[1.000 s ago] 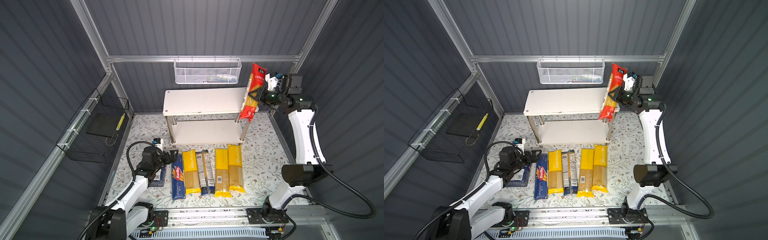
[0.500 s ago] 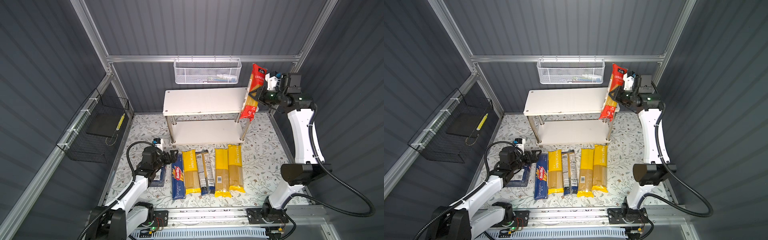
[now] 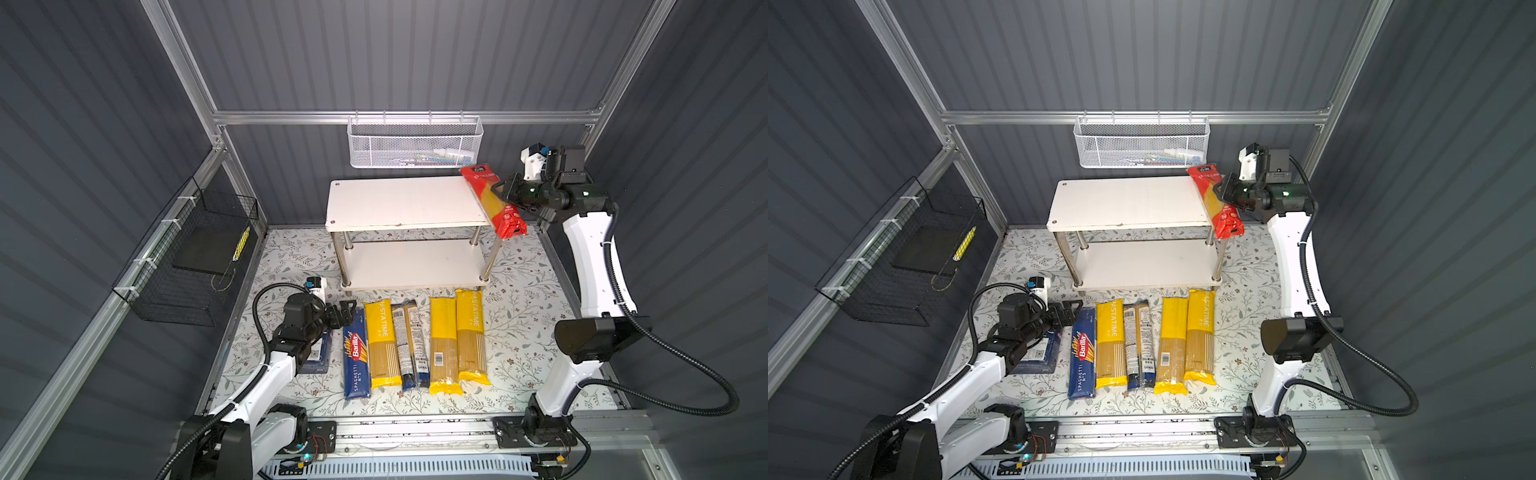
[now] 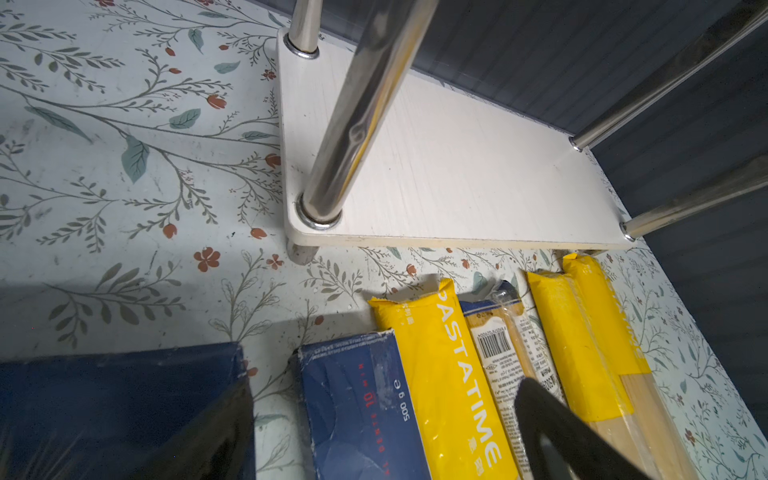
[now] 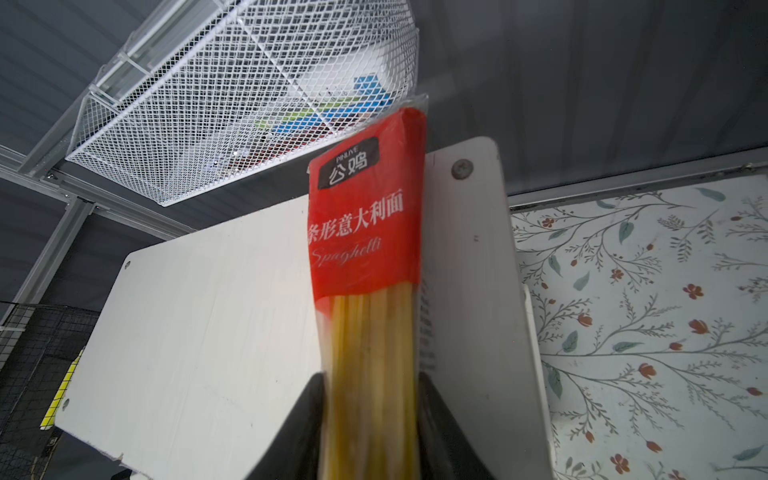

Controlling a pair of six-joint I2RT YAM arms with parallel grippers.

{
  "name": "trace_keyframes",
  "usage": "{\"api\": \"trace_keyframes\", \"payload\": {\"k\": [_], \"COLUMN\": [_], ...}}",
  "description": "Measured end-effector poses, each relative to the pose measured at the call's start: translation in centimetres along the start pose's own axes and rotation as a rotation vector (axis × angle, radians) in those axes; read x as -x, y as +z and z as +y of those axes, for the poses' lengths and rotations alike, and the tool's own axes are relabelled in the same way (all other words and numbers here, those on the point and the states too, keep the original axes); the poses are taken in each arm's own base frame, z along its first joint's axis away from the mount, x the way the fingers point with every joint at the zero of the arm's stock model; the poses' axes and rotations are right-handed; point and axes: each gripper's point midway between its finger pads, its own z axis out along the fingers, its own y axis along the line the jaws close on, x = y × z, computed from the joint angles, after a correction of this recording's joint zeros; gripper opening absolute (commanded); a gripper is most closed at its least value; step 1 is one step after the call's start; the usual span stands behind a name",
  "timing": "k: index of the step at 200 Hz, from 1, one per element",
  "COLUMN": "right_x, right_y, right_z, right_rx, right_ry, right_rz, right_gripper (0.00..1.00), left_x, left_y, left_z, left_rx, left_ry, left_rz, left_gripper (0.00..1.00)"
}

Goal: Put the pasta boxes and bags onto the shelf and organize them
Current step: 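Move the red bag over the top shelf and lower it onto the shelf, then open the right gripper and draw it back down from the shelf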

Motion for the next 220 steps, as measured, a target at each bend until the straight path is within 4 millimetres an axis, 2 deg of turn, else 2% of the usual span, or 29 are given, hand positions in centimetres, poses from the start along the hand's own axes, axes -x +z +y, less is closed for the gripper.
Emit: {"api": "trace_keyframes", "payload": {"k": [24, 55, 80, 103, 142, 162, 190, 220], "right_x": [0.7, 1.3, 1.7, 1.6, -2.2, -5.4, -8.6, -11.3], "right_y": [-0.3, -1.3, -3.3, -6.2, -10.4, -12.5, -15.2, -16.3], "right_z": [0.3, 0.5, 1.0, 1.9, 3.2, 3.5, 3.4, 2.9], "right_rx": [-0.004, -0.035, -0.059, -0.073, -0.076, -0.074, -0.067, -0.050], "right_ry": [-0.024, -0.052, -0.091, -0.129, -0.175, -0.187, -0.187, -0.178], "right_rz": [-0.030, -0.068, -0.101, -0.137, -0.124, -0.102, -0.091, -0.057], "right_gripper": [0.53, 0.62, 0.69, 0.73, 0.76, 0.76, 0.78, 0.79], "left_x": [0.0, -0.1, -0.1, 0.0, 0.0, 0.0, 0.0, -0.1], "left_y": [0.0, 0.0, 0.0, -0.1, -0.1, -0.1, -0.1, 0.0], "left_z": [0.0, 0.0, 0.0, 0.0, 0.0, 0.0, 0.0, 0.0], "left_rx": [0.000, 0.002, 0.002, 0.001, 0.001, 0.001, 0.001, 0.002], "left_ry": [0.000, -0.001, -0.002, -0.001, -0.001, -0.001, -0.001, -0.001], "left_rz": [0.001, 0.004, 0.005, 0.002, 0.002, 0.002, 0.002, 0.003], "left_gripper": [0.99, 0.99, 0.99, 0.99, 0.99, 0.99, 0.99, 0.99]}}
